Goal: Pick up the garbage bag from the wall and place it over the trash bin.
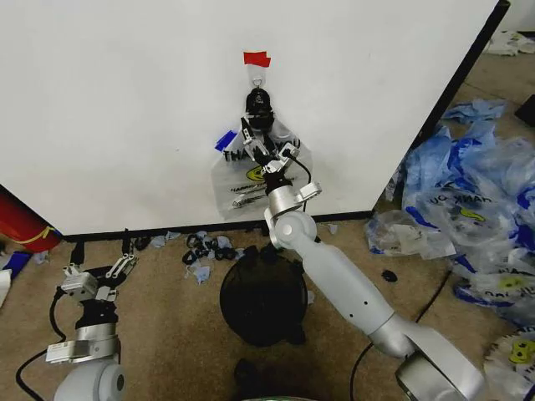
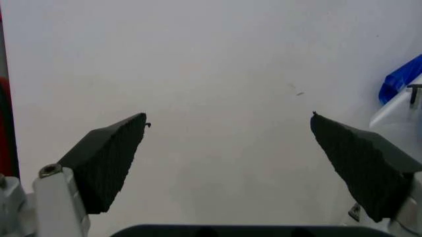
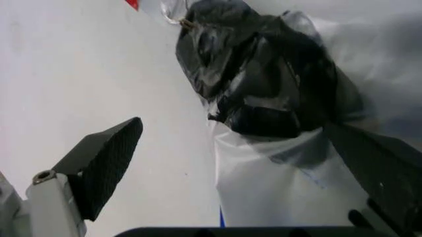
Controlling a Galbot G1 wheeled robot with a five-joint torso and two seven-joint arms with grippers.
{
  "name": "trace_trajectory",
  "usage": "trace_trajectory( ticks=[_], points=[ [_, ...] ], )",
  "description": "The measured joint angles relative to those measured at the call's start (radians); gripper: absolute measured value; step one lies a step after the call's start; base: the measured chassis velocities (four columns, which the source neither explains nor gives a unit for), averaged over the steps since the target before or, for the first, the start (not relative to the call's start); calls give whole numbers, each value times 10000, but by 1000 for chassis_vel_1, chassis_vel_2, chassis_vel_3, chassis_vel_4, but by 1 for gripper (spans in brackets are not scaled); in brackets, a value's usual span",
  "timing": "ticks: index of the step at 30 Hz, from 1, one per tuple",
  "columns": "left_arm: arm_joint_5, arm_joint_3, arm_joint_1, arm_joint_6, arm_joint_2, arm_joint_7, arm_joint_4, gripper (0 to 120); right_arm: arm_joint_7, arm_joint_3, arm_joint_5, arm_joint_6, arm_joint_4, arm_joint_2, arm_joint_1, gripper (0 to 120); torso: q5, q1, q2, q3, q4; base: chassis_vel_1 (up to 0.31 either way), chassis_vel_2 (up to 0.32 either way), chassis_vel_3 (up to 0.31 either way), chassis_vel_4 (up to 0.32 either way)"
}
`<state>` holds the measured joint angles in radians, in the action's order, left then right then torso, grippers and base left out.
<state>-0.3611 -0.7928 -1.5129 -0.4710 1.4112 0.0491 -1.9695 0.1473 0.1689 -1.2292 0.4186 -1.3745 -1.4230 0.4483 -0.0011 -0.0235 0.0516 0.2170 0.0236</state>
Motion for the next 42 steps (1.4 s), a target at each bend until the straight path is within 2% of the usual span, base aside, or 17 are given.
trace_trajectory(
  ticks=[26, 28, 33, 35, 38, 40, 42],
  points=[
    [134, 209, 157, -180, 90, 9, 386, 98, 82, -92, 117, 24, -131, -136, 64, 98, 1, 0, 0, 0, 0, 0, 0, 0, 0],
    [135, 213, 174, -190, 87, 9, 415, 98, 85, -102, 130, 31, -131, -142, 72, 94, 1, 0, 0, 0, 0, 0, 0, 0, 0],
    [170, 244, 197, -233, 125, 13, 511, 98, 147, -181, 221, 109, 64, -167, 45, 72, 0, 0, 0, 0, 0, 0, 0, 0, 0],
    [181, 246, 196, -240, 138, 14, 519, 98, 159, -199, 222, 112, 97, -166, 34, 69, 1, 0, 0, 0, 0, 0, 0, 0, 0],
    [215, 249, 180, -273, 189, 16, 532, 98, 180, -239, 224, 116, 189, -167, -8, 57, 1, 0, 0, 0, 0, 0, 0, 0, 0],
    [239, 250, 148, -302, 235, 18, 532, 98, 199, -270, 225, 122, 259, -179, -51, 47, 1, 0, 0, 0, 0, 0, 0, 0, 0],
    [246, 249, 135, -313, 254, 18, 532, 98, 212, -284, 226, 126, 285, -190, -68, 44, 1, 0, 0, 0, 0, 0, 0, 0, 0]
  ],
)
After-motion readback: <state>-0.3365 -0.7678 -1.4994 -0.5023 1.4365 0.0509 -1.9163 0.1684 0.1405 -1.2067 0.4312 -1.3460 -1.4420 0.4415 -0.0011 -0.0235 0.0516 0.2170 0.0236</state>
